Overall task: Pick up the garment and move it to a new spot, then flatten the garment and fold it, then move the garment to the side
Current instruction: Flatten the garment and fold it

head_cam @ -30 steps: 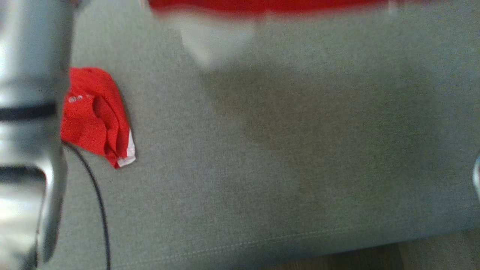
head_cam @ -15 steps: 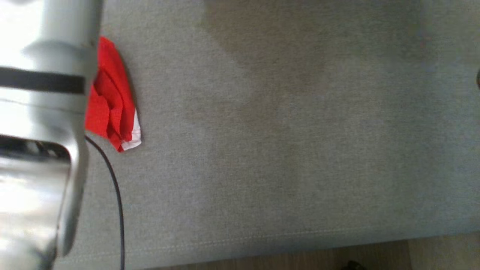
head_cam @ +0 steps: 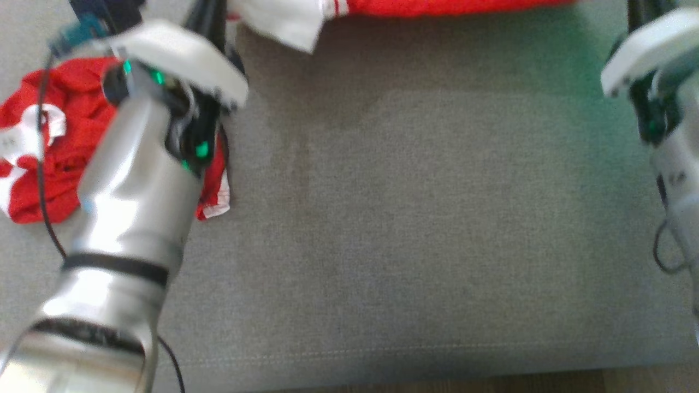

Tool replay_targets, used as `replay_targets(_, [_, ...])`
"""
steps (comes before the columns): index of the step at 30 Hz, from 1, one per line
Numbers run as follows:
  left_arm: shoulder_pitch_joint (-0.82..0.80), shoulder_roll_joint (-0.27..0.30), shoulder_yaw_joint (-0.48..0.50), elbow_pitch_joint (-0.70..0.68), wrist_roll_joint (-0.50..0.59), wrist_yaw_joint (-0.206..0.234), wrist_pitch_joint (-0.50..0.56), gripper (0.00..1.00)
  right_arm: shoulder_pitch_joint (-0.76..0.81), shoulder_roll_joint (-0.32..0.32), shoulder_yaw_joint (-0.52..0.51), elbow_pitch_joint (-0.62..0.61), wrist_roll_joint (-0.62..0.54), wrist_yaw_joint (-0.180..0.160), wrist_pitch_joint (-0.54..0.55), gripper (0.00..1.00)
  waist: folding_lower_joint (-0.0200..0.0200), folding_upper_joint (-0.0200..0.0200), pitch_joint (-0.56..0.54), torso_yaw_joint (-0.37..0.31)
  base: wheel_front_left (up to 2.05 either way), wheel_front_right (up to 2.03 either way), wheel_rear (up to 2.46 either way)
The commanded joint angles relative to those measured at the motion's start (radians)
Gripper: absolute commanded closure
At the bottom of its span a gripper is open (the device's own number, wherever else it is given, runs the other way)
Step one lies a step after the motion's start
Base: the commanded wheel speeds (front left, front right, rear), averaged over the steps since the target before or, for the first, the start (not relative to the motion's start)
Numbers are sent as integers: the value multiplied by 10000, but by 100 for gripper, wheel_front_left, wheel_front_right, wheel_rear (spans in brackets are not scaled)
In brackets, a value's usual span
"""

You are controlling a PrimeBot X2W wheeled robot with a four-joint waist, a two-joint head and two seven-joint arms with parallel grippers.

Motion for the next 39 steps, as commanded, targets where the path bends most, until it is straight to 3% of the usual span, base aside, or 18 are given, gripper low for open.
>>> replay_targets(1, [211, 440, 49, -512, -53, -100, 105, 100, 370, -231, 376, -261, 256, 65, 243, 100, 0, 0, -383, 44, 0, 0, 0])
replay_targets(6, [1967, 721, -190, -1691, -372, -139, 624, 100, 1206, -901, 1166, -633, 977, 65, 644, 100, 0, 0, -822, 14, 0, 0, 0])
replay_targets(11, [3143, 980, -288, -3151, -517, 168, 1079, 100, 1739, -1363, 1775, -1056, 1353, 65, 912, 100, 0, 0, -1011, 22, 0, 0, 0])
replay_targets(17, [4891, 1667, -475, -5795, -556, 943, 1935, 100, 2424, -2203, 2707, -1857, 1807, 65, 1414, 100, 0, 0, -1277, -35, 0, 0, 0])
replay_targets(22, [5765, 2038, -617, -7193, -607, 1334, 2456, 100, 2840, -2658, 3004, -2275, 2206, 65, 1841, 100, 0, 0, -1502, -59, 0, 0, 0])
replay_targets(39, [7610, 3074, -1069, -9524, -1479, 1707, 4356, 100, 4466, -4097, 3847, -3942, 3466, 65, 4370, 100, 0, 0, -2515, -182, 0, 0, 0])
